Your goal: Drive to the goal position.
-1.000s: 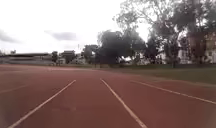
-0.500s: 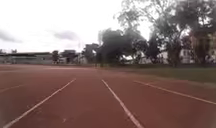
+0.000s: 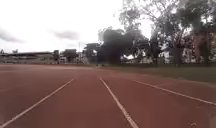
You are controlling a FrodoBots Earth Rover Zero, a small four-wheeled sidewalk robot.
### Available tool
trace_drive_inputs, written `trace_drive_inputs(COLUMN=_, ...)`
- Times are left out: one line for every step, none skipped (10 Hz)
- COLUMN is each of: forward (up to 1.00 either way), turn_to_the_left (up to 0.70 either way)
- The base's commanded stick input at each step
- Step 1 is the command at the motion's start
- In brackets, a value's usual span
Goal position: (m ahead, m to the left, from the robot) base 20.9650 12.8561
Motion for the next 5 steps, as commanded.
trace_drive_inputs(forward=0.7, turn_to_the_left=0.0)
trace_drive_inputs(forward=0.7, turn_to_the_left=0.0)
trace_drive_inputs(forward=0.7, turn_to_the_left=0.0)
trace_drive_inputs(forward=0.7, turn_to_the_left=0.0)
trace_drive_inputs(forward=0.7, turn_to_the_left=0.0)
